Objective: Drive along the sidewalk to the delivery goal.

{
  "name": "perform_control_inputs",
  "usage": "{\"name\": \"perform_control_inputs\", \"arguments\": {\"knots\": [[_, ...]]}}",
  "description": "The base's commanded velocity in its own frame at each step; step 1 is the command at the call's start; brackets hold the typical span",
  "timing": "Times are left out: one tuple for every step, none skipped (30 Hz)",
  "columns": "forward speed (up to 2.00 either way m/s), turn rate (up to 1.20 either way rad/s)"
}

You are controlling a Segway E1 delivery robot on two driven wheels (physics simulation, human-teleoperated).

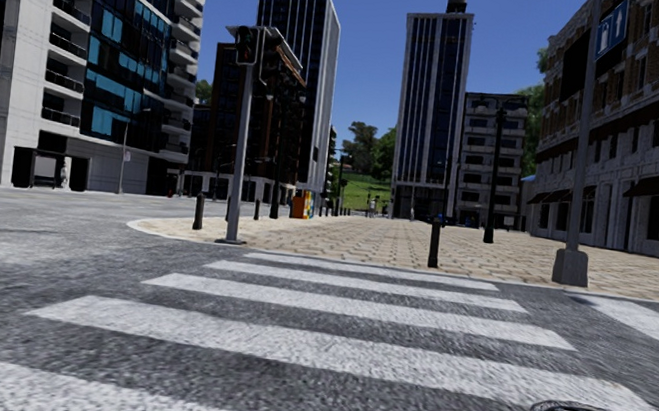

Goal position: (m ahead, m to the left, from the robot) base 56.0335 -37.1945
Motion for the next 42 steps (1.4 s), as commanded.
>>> {"name": "perform_control_inputs", "arguments": {"knots": [[2.0,-0.4],[2.0,-0.4],[2.0,-0.4],[2.0,-0.4],[2.0,-0.33],[2.0,-0.19],[2.0,-0.19],[2.0,-0.06],[2.0,0.0],[2.0,0.0],[2.0,0.0],[2.0,0.0],[2.0,0.0],[2.0,0.0],[2.0,0.0],[2.0,0.0],[2.0,0.0],[2.0,0.0],[2.0,0.0],[2.0,0.0],[2.0,0.0],[2.0,0.0],[2.0,0.0],[2.0,0.0],[2.0,0.0],[2.0,0.0],[2.0,0.0],[2.0,-0.07],[2.0,-0.07],[2.0,-0.09],[2.0,-0.09],[2.0,-0.1],[2.0,-0.11],[2.0,-0.15],[2.0,-0.15],[2.0,-0.19],[2.0,-0.22],[2.0,-0.25],[2.0,-0.27],[2.0,-0.27],[2.0,-0.27],[2.0,-0.27]]}}
